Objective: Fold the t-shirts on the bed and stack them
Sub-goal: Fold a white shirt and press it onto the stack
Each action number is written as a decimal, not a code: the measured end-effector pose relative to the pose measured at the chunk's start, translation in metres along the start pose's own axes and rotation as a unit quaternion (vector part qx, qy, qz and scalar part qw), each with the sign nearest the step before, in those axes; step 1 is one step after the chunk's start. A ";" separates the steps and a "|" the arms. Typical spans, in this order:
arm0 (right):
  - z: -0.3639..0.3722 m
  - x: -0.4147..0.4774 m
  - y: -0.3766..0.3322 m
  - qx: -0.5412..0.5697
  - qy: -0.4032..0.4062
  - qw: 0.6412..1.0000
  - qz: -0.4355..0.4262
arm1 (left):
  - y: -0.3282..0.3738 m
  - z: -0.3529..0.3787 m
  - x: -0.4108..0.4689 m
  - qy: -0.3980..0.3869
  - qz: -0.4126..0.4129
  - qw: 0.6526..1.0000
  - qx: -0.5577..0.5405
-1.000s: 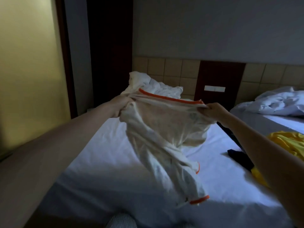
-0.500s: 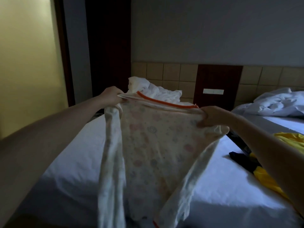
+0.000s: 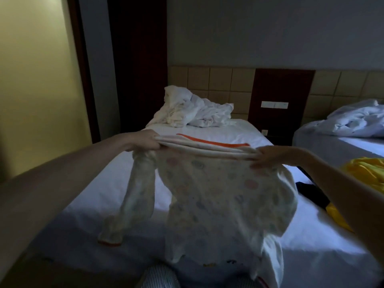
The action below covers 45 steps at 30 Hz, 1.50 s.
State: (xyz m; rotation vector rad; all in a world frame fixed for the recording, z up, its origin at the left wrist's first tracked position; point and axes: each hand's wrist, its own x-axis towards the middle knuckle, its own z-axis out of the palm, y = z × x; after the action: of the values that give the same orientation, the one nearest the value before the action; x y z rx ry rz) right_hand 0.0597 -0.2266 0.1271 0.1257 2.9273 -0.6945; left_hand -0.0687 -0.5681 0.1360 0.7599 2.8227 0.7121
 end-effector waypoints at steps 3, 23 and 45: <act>0.013 0.013 0.006 -0.129 0.065 0.989 0.025 | 0.001 0.017 -0.004 -0.003 0.028 0.972 -0.234; 0.033 0.038 0.021 -0.031 0.097 0.994 0.024 | -0.019 0.059 0.028 -0.062 0.032 0.989 -0.128; 0.005 0.208 0.039 -0.115 0.275 0.954 0.015 | -0.025 0.023 0.220 0.099 -0.029 0.995 0.015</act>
State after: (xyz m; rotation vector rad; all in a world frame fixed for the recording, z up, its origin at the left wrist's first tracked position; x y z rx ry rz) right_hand -0.1412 -0.1832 0.0749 0.3966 3.4983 -0.3467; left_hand -0.2647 -0.4669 0.1023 0.6413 3.0247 0.7784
